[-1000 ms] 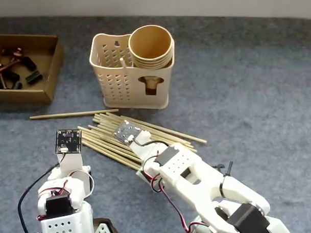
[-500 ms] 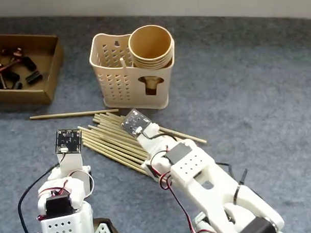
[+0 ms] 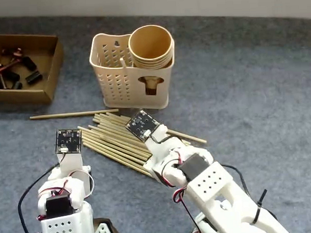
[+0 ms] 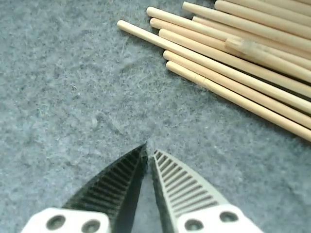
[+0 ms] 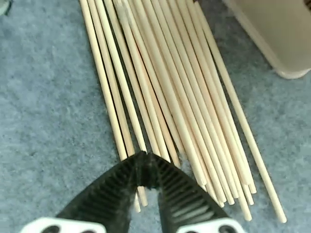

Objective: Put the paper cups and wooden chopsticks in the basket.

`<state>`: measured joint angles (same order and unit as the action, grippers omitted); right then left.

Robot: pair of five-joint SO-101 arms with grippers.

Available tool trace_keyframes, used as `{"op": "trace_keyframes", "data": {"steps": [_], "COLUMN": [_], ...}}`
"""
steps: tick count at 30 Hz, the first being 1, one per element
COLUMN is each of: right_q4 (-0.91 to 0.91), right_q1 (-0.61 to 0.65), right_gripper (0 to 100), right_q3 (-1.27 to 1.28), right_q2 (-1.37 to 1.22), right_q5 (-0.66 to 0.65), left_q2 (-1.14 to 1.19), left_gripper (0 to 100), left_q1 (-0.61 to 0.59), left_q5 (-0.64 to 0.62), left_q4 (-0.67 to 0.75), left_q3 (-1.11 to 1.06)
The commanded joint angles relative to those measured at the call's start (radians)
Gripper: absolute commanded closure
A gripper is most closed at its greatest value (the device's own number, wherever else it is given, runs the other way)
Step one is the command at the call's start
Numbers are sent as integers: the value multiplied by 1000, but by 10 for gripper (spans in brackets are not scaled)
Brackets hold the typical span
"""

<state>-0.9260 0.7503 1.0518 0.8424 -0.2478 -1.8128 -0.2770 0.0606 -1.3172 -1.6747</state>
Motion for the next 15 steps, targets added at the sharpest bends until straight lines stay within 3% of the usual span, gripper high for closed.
{"op": "trace_keyframes", "data": {"steps": [1, 9, 15], "right_q4": [-58, -252, -216], "right_q1": [-30, -110, -105], "right_gripper": [994, 994, 991], "right_q3": [-12, -53, -58], "right_q2": [45, 53, 45], "right_q5": [-8, -14, -14], "left_q2": [-4, -4, -4], "left_gripper": [995, 995, 995], "left_q1": [15, 15, 15], "left_q5": [8, 8, 8], "left_q4": [-3, -3, -3], "left_q3": [-21, -21, -21]}}
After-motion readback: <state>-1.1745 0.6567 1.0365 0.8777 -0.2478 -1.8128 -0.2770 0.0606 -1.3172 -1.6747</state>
